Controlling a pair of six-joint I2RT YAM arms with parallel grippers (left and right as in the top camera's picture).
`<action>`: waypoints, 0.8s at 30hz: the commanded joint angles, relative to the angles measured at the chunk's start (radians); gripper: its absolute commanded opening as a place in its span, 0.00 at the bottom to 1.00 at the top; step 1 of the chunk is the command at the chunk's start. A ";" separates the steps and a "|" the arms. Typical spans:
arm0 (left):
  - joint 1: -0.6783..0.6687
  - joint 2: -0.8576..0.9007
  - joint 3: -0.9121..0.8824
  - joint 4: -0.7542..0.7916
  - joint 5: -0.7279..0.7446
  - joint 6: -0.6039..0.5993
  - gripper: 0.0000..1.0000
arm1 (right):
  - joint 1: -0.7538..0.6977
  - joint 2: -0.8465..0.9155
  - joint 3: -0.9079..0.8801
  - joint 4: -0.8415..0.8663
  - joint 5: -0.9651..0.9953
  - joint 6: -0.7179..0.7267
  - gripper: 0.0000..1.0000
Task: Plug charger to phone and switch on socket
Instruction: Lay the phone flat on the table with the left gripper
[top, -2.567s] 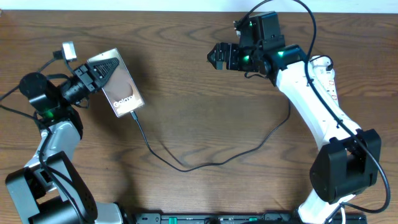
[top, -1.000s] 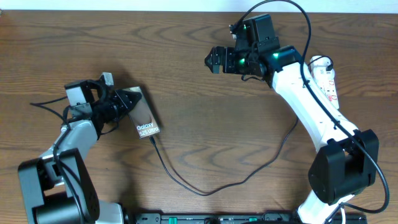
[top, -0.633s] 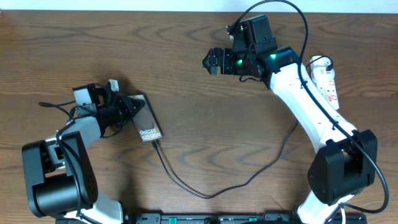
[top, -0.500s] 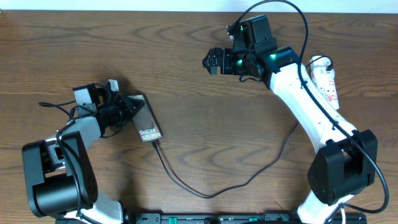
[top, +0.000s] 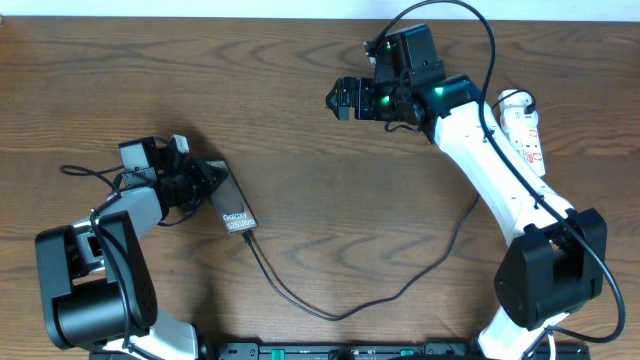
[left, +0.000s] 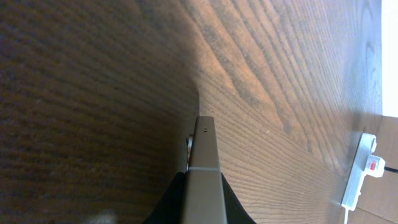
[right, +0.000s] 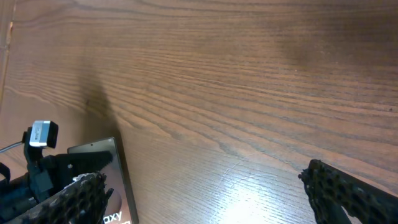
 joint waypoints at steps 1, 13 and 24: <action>-0.002 -0.001 0.009 -0.019 -0.004 0.030 0.07 | 0.010 0.000 0.007 -0.003 0.012 -0.013 0.99; -0.002 -0.001 0.000 -0.043 -0.061 0.036 0.08 | 0.010 0.000 0.007 -0.003 0.012 -0.013 0.99; -0.002 -0.001 0.000 -0.065 -0.073 0.037 0.08 | 0.010 0.000 0.007 -0.004 0.012 -0.013 0.99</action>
